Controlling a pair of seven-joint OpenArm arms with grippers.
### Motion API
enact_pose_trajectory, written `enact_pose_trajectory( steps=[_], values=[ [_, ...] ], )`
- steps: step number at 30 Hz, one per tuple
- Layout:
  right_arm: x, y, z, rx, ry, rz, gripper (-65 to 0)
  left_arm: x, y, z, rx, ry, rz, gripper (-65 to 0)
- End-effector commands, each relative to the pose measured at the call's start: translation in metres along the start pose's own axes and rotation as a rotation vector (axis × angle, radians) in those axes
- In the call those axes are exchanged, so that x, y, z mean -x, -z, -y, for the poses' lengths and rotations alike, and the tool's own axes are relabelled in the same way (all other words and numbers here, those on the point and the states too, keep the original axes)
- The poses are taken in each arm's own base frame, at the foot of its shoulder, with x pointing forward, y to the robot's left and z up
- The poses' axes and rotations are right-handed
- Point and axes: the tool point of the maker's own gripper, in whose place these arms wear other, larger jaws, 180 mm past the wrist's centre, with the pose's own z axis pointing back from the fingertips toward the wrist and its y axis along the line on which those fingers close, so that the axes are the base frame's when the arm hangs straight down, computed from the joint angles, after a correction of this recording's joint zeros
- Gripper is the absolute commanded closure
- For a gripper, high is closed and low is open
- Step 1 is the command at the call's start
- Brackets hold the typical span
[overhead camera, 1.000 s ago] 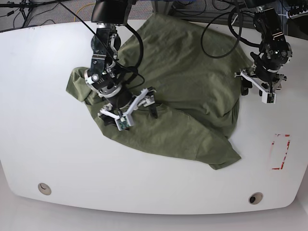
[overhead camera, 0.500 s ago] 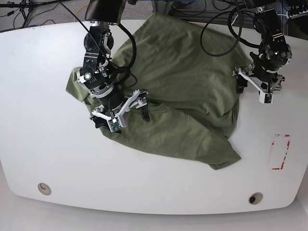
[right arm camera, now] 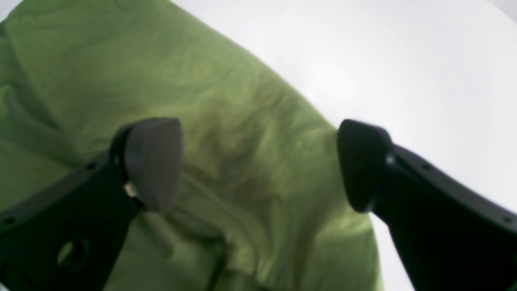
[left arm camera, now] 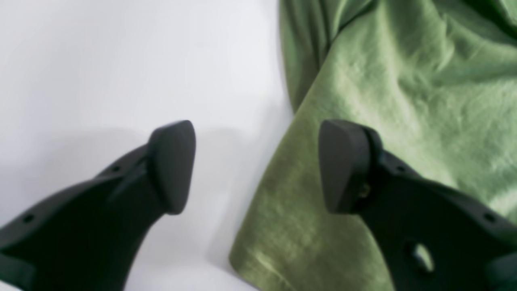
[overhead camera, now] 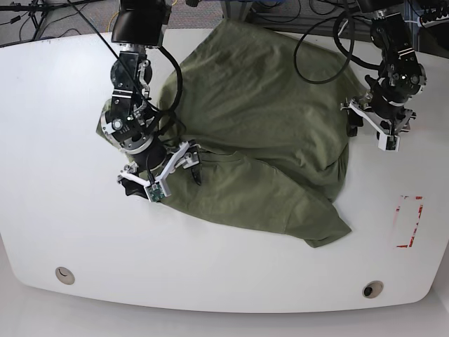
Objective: Fold the T-shirt properly
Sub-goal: 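Grasp the shirt body with the right gripper and pull it outward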
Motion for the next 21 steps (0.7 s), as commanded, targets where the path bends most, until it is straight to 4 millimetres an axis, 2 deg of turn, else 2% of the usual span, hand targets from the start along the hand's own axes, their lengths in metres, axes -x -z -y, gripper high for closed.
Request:
enact_pose_trajectory(
  steps=[1,4,12,14,21],
  values=[
    [-0.029,0.017,0.015,-0.005,-0.01,0.053,-56.8,-0.004,-0.006,0.001,0.005,0.009,0.029,-40.7],
    [-0.03,0.035,0.025,-0.018,-0.005,0.026,-56.7,0.003,-0.008,0.002,0.007,0.008,0.016,-40.7],
    [-0.025,0.068,0.029,-0.069,0.024,-0.043,-57.1,0.011,-0.012,-0.001,-0.002,0.007,-0.002,-42.7],
    [-0.025,0.081,0.041,-0.067,0.043,-0.072,-57.5,0.014,-0.013,-0.002,-0.005,0.011,-0.014,-44.4],
    [-0.018,0.089,0.045,-0.079,0.084,-0.103,-57.4,0.012,-0.012,0.0,0.0,0.015,-0.015,-45.3]
  ],
)
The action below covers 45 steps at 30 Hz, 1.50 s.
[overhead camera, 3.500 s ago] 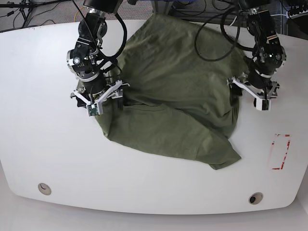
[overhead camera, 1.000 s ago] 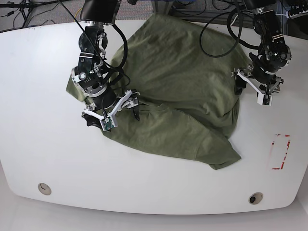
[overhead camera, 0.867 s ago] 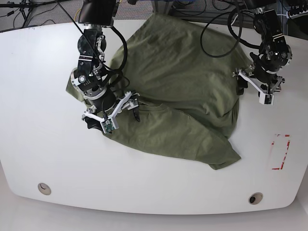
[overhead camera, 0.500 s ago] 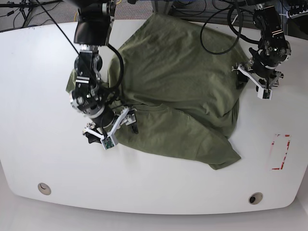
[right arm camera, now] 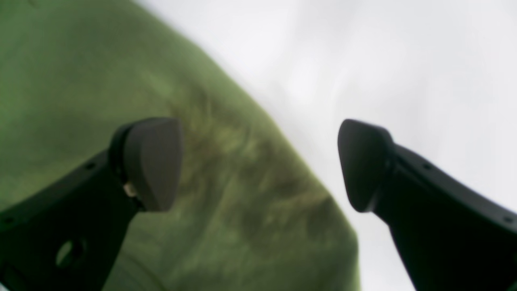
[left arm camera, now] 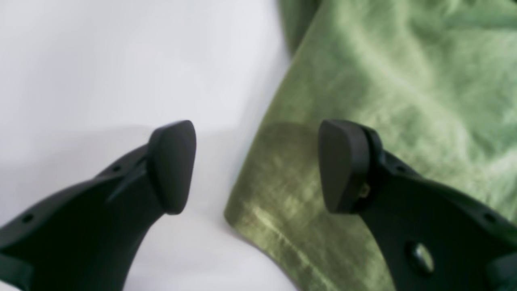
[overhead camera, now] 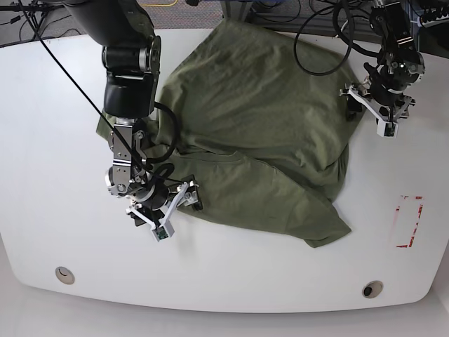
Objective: Fold the T-shirt properly
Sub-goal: 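Grasp the shirt body with the right gripper and pull it outward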
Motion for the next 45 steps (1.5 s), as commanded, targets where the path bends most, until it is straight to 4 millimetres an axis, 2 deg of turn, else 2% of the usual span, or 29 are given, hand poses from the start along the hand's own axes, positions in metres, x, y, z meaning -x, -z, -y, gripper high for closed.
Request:
enact_pose_trajectory(
  steps=[1,3,5,13,15,25,31,35,41,45],
  values=[
    [-0.027,-0.003,0.01,0.004,0.012,0.07,-57.4,-0.015,-0.003,-0.001,0.003,0.013,0.043,-45.3],
    [-0.022,-0.004,0.013,0.007,0.03,0.063,-57.3,-0.015,-0.002,0.001,0.006,0.015,0.043,-45.4],
    [-0.017,-0.011,0.029,0.02,0.085,0.074,-57.1,-0.018,0.001,0.008,0.026,0.022,0.046,-44.1],
    [-0.01,-0.019,0.042,0.038,0.103,0.092,-57.1,-0.018,0.004,0.028,0.073,0.059,0.032,-43.0],
    [-0.004,-0.026,0.053,0.057,0.106,0.11,-57.6,-0.008,0.005,0.045,0.116,0.078,0.002,-41.7],
    [-0.001,-0.029,0.057,0.07,0.088,0.119,-57.4,0.005,0.005,0.059,0.147,0.065,-0.016,-41.7],
    [0.007,-0.017,0.034,0.021,0.054,0.086,-57.0,0.014,0.001,0.051,0.118,0.046,-0.032,-42.4],
    [0.013,-0.005,0.009,-0.036,0.04,0.061,-54.0,0.017,-0.001,0.045,0.104,0.041,-0.038,-42.4],
    [0.03,0.014,-0.028,-0.124,0.049,0.013,-40.6,0.008,-0.002,0.038,0.09,0.046,-0.02,-42.7],
    [0.035,0.018,-0.034,-0.137,0.064,0.008,-35.4,0.006,-0.001,0.036,0.084,0.046,-0.017,-42.6]
  ],
)
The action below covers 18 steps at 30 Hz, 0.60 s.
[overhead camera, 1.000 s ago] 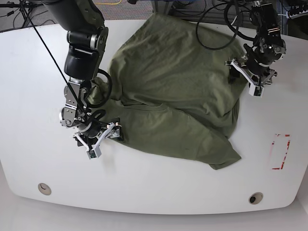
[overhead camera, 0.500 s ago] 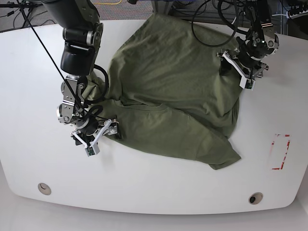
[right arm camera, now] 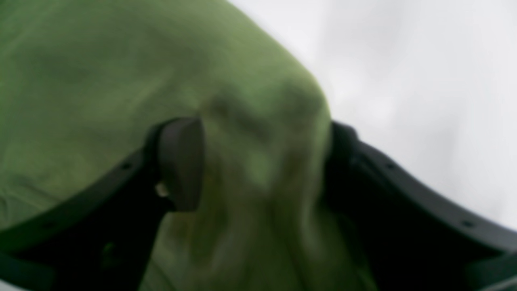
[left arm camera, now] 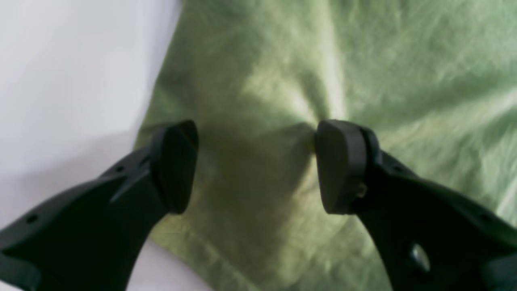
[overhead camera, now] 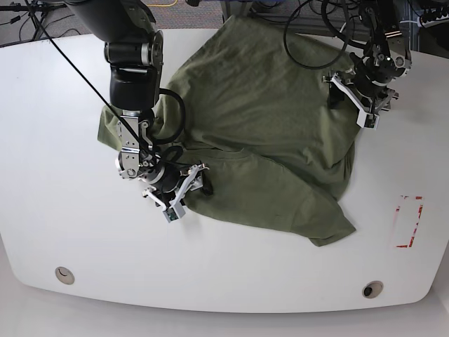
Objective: Fold the T-shirt properly
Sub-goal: 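Grasp the shirt body with the right gripper and pull it outward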
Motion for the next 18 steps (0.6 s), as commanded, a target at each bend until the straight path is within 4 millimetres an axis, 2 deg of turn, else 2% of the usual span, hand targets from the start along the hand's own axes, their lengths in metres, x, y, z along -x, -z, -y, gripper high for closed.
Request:
enact_pose_trajectory(
  steps=[1,2,4,8,12,14,16,18],
  values=[
    [-0.003,-0.001,0.006,0.007,-0.003,-0.007,-35.7,-0.014,-0.004,-0.004,-0.008,0.012,0.045,-42.6],
    [-0.002,-0.001,0.007,0.009,0.0,-0.008,-36.0,-0.015,-0.004,-0.004,-0.01,0.012,0.047,-42.7],
    [0.003,-0.006,0.017,0.032,0.006,-0.015,-40.8,-0.018,-0.004,-0.005,-0.011,0.006,0.058,-42.7],
    [0.005,-0.008,0.019,0.038,0.01,-0.018,-42.2,-0.019,-0.003,-0.004,-0.008,0.007,0.056,-42.6],
    [0.007,-0.009,0.021,0.041,0.009,-0.022,-40.3,-0.018,-0.003,-0.002,-0.003,0.013,0.053,-42.6],
    [0.008,-0.01,0.022,0.044,0.008,-0.025,-36.9,-0.018,-0.003,-0.001,0.0,0.017,0.052,-42.6],
    [0.005,-0.012,0.027,0.049,0.002,-0.019,-25.8,-0.014,-0.003,-0.002,-0.003,0.016,0.041,-42.5],
    [0.005,-0.013,0.029,0.052,0.005,-0.019,-18.4,-0.015,-0.003,-0.002,-0.003,0.016,0.042,-42.4]
  ],
)
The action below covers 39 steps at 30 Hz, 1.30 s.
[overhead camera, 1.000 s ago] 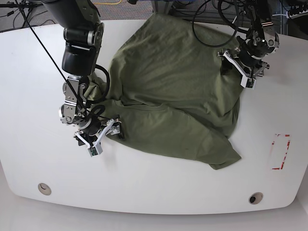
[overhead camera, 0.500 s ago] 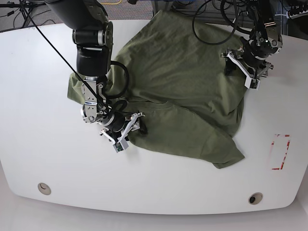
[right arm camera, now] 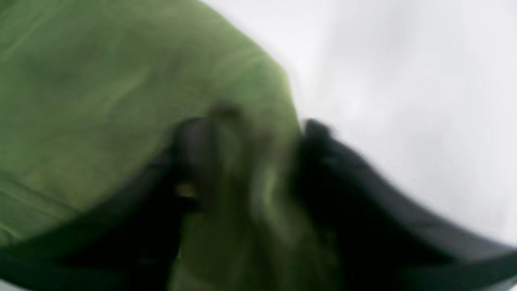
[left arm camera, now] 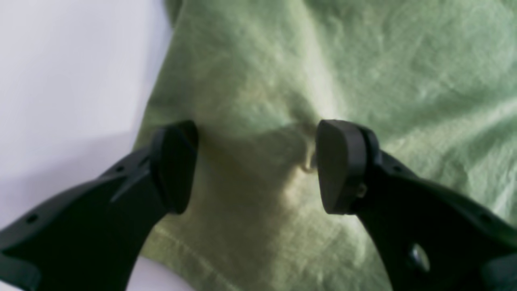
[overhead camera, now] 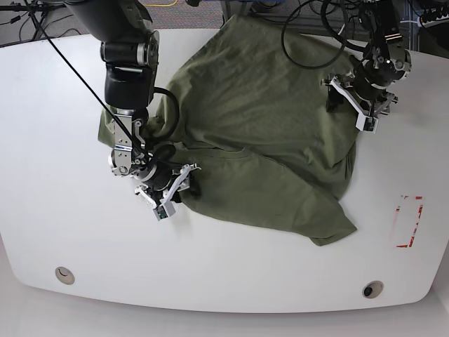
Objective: Fold the T-shirt properly
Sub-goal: 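Grasp the shirt body with the right gripper and pull it outward, then slide the left gripper along the shirt edge and grasp the fabric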
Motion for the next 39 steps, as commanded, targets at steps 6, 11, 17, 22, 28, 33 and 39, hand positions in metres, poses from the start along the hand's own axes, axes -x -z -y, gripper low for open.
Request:
enact_pose_trajectory(
  steps=[6,11,17,22,28,33,39],
  values=[
    [0.001,-0.003,0.011,0.025,-0.025,-0.04,-1.1,-0.014,-0.004,-0.003,-0.007,0.007,0.046,-42.3],
    [-0.006,-0.002,0.01,0.013,-0.026,-0.021,0.0,-0.021,-0.003,-0.007,-0.016,0.006,0.062,-42.5],
    [-0.008,-0.002,0.01,0.013,-0.025,-0.015,0.0,-0.024,-0.004,-0.014,-0.037,-0.002,0.071,-42.5],
    [-0.009,-0.002,0.01,0.009,-0.013,-0.008,0.0,-0.029,-0.008,-0.024,-0.062,-0.011,0.089,-42.4],
    [-0.011,-0.002,0.011,0.012,-0.011,-0.005,0.0,-0.031,-0.011,-0.032,-0.085,-0.021,0.098,-42.4],
    [-0.01,-0.003,0.011,0.005,-0.028,-0.019,-0.2,-0.033,-0.016,-0.038,-0.092,-0.033,0.104,-42.2],
    [-0.01,-0.003,0.01,0.005,-0.031,-0.023,-0.3,-0.045,-0.021,-0.047,-0.1,-0.055,0.141,-42.8]
  ],
)
